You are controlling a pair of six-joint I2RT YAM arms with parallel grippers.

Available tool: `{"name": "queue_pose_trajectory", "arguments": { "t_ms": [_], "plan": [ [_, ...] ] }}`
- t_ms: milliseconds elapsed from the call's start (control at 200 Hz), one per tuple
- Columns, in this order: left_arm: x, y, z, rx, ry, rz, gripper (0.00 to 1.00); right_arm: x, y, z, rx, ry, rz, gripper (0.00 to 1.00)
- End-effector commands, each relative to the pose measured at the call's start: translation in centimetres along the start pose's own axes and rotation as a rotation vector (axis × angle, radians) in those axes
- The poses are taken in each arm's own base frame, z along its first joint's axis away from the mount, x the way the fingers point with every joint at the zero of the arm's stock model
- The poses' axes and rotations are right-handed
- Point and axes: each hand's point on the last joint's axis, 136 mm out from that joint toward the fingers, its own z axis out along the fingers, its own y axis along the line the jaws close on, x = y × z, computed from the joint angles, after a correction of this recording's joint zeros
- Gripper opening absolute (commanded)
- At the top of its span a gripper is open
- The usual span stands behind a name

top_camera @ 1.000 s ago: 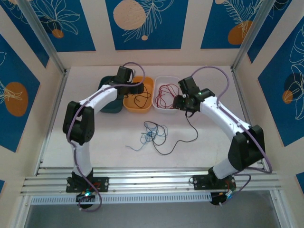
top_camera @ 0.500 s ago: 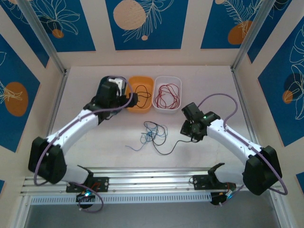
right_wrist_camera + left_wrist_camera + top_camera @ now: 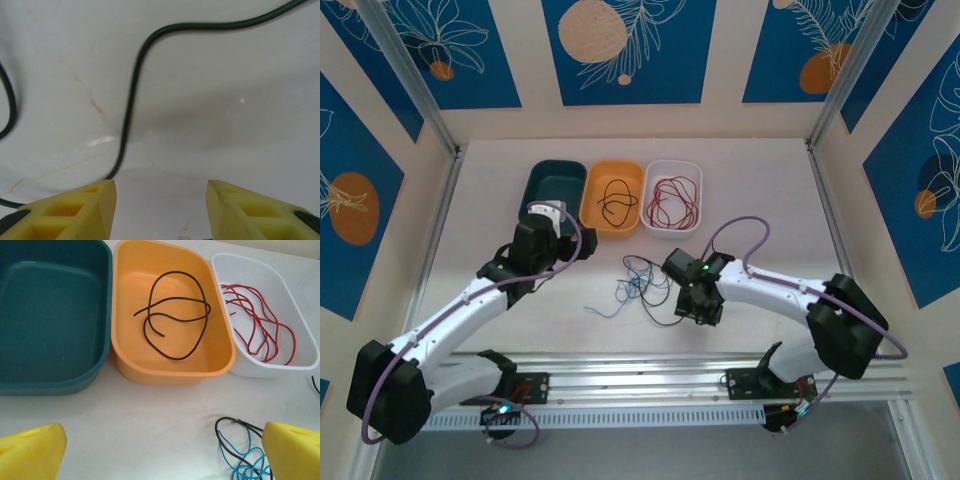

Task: Untangle the cables

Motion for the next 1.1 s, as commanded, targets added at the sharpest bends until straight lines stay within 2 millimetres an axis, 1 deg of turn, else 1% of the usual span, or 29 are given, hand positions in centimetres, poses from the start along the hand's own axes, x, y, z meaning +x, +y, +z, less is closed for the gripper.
{"name": "queue_pose_trajectory", "arguments": {
  "t_ms": [0, 185, 260, 365, 490, 680, 715, 765, 900, 995, 1095],
  "plan": [
    [0.2, 0.0, 0.1, 0.000, -0.022, -0.018, 1.00, 0.3, 2.0, 0.1, -0.016, 0.033, 0.012, 0.52],
    [1.0, -0.1, 0.8, 0.012, 0.007, -0.030, 1.00, -0.2, 3.1, 1.2, 0.011, 0.048, -0.020, 0.51],
    [1.0, -0.2, 0.9, 0.013, 0.006, -0.030, 1.00, -0.1, 3.4, 1.6, 0.004, 0.068, -0.023, 0.50],
    [0.8, -0.3, 1.0, 0.018, 0.003, -0.030, 1.00, 0.4, 3.5, 2.1, -0.019, 0.105, -0.019, 0.44],
    [0.7, -0.8, 1.0, 0.044, 0.005, -0.018, 1.00, 1.0, 3.0, 2.6, -0.018, 0.134, -0.011, 0.38],
    [1.3, -1.9, 1.0, 0.084, 0.030, 0.033, 1.00, 1.5, 2.1, 3.7, -0.003, 0.180, 0.002, 0.36],
    [1.5, -2.2, 1.0, 0.092, 0.035, 0.055, 1.00, 1.4, 2.0, 3.8, -0.006, 0.184, 0.005, 0.34],
    [1.9, -2.8, 1.0, 0.107, 0.042, 0.093, 1.00, 1.3, 2.0, 3.9, -0.014, 0.188, 0.009, 0.27],
    [3.0, -5.0, 1.0, 0.191, 0.050, 0.198, 1.00, 0.4, 2.2, 3.5, -0.053, 0.177, 0.024, 0.13],
    [3.6, -6.2, 1.1, 0.250, 0.055, 0.226, 1.00, -0.6, 2.3, 2.5, -0.079, 0.146, 0.029, 0.06],
    [3.5, -7.3, 1.2, 0.301, 0.044, 0.228, 1.00, -1.9, 2.4, 1.1, -0.109, 0.100, 0.033, 0.00]
  ]
}}
